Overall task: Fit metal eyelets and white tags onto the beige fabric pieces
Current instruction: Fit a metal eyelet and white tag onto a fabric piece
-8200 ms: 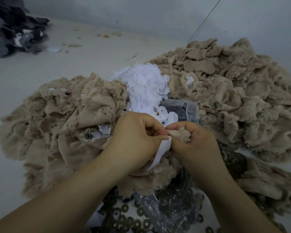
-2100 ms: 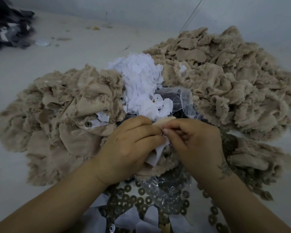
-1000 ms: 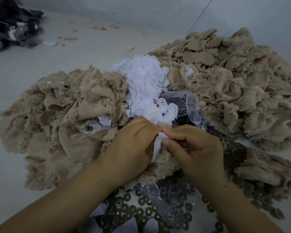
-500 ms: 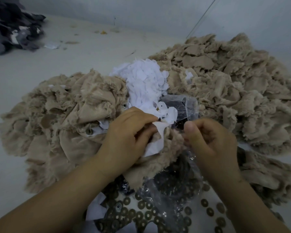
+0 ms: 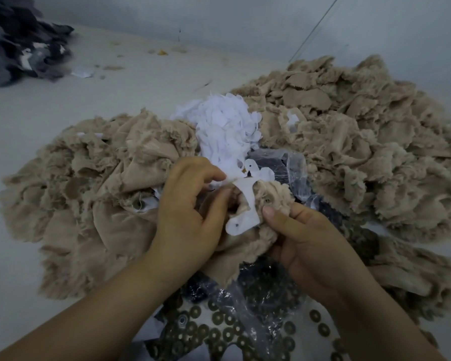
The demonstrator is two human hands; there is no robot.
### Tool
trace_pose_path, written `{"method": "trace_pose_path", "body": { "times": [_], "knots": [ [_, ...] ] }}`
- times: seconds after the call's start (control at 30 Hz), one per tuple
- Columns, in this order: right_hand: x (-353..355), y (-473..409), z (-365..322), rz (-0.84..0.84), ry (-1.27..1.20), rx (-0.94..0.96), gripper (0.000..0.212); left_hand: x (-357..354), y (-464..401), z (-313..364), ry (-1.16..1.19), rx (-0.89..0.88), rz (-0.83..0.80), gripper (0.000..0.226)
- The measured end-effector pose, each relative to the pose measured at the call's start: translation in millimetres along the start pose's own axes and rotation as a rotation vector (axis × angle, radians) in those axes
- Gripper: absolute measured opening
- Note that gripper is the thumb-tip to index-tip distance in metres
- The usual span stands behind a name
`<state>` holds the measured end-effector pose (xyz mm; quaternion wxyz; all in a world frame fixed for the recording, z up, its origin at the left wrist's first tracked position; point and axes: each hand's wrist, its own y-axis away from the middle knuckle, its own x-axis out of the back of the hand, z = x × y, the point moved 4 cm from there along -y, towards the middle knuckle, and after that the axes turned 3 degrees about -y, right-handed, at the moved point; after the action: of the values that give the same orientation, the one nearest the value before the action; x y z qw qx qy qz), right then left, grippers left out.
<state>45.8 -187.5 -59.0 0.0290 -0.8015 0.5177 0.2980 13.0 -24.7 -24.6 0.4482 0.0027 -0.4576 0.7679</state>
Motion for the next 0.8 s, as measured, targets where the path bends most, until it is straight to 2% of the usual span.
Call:
{"method": "trace_pose_path", "body": {
  "times": [0.03,0.07,0.13,0.2,0.33,0.43,0.53,0.7,0.8],
  "knots": [
    [0,0,0,0.003,-0.001,0.007,0.041,4,1,2,0.002,-0.015,0.006,0.004],
    [0,0,0,0.008,0.001,0.016,0.039,6,3,4,0.021,-0.032,-0.005,0.013],
    [-1,1,0,0.012,0.001,0.031,0.038,6,9,9,0.062,-0.048,-0.091,0.025],
    [-2,2,0,0.011,0.002,0.039,0.042,2,13,13,0.007,-0.070,-0.168,0.029],
    [-3,1,3,0.023,-0.004,0.059,0.043,0,15,14,-0.037,-0.121,-0.136,0.014],
    [-1,0,4,0.032,0.019,0.096,0.044,2,12,17,0.033,-0.109,-0.134,0.016],
    [-1,-1,6,0.014,0.033,0.137,0.039,1,11,20,0.185,0.092,-0.206,0.013],
    [4,0,6,0.077,0.146,0.199,0.025,-13,22,14,0.588,0.675,-0.518,0.014],
    [4,0,6,0.087,0.216,0.229,0.020,-15,24,13,0.699,0.807,-0.505,0.045]
  ]
}}
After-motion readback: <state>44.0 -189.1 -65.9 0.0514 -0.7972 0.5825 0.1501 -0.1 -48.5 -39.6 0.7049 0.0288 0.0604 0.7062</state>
